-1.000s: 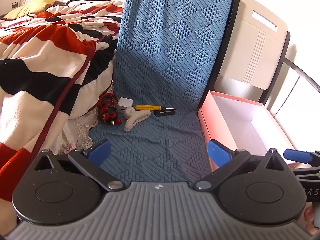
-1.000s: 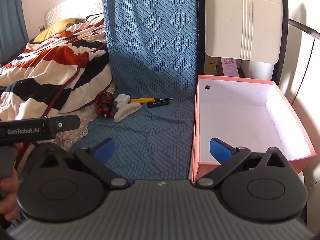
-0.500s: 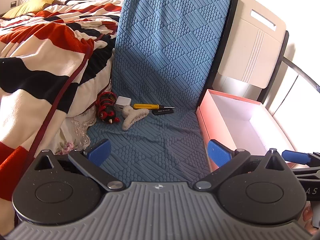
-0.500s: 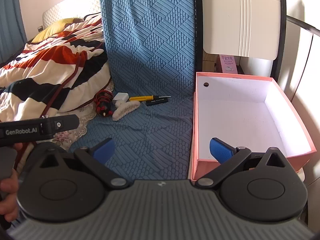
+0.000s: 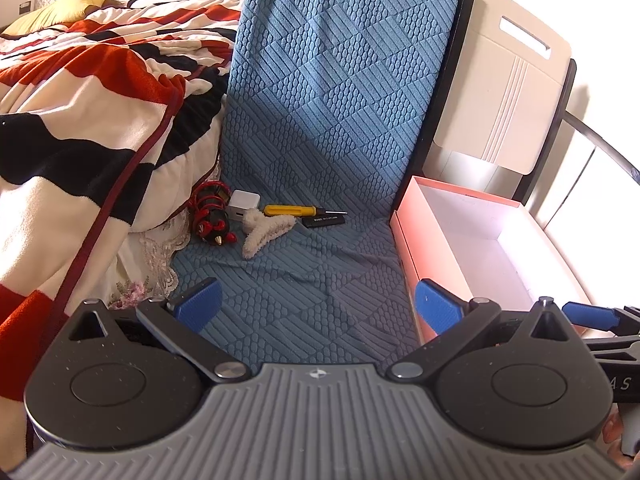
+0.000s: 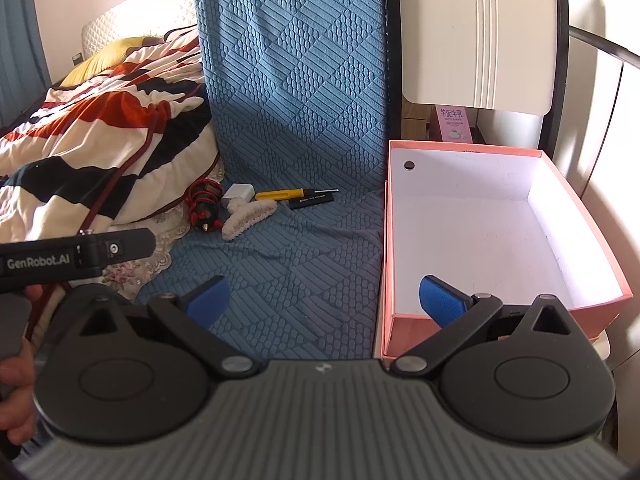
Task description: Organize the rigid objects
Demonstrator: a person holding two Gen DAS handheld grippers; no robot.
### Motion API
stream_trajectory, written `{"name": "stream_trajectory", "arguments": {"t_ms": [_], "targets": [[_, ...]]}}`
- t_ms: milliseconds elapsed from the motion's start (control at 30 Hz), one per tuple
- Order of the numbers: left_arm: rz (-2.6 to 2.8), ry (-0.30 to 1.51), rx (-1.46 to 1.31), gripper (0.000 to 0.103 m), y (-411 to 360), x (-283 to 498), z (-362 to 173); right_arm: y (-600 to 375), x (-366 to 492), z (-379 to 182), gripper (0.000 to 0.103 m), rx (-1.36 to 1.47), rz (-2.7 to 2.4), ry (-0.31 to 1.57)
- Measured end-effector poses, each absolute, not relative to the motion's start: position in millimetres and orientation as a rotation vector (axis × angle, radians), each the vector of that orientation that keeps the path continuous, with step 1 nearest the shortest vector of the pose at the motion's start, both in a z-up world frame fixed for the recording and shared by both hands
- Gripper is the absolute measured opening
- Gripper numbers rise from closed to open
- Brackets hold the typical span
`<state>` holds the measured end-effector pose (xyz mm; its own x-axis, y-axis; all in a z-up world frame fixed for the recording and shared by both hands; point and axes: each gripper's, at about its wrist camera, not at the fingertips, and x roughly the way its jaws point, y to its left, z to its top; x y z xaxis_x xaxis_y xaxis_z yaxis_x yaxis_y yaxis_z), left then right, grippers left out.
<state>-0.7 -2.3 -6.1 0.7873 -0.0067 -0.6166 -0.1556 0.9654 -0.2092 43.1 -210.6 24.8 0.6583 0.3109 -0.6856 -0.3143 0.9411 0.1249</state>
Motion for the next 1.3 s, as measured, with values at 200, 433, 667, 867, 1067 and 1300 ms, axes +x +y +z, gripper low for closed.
{"name": "stream_trajectory", "arguments": {"t_ms": [200, 433, 667, 867, 1067, 1300], "targets": [[0.085, 0.663, -0.256, 0.103, -3.0, -0.5, -7.2, -211.6, 42.5, 24.5, 0.103, -0.010, 0.352, 0.778], [0.084, 0.670, -0.255, 0.103, -2.7, 1.4, -9.0, -210.8, 42.5, 20.6, 0.103, -0.005, 0.351, 0.788], [0.084, 0.669, -0.257, 0.103, -2.4, 2.0, -9.9, -209.8, 43.7, 20.8, 0.103, -0.013, 0.354, 0.789], [0.078, 0.671, -0.249, 0.103, -3.3, 2.6, -11.2, -209.8, 43.9, 21.1, 0.103, -0.013, 0.353, 0.791], [0.078, 0.670, -0.246, 0.103, -2.9, 3.0, -10.4, -210.7, 44.7, 20.0, 0.103, -0.017, 0.353, 0.793], [0.080, 0.678, -0.239, 0.103, -2.1, 5.0, -11.7, -210.7, 46.8, 17.6, 0.103, -0.009, 0.357, 0.803]]}}
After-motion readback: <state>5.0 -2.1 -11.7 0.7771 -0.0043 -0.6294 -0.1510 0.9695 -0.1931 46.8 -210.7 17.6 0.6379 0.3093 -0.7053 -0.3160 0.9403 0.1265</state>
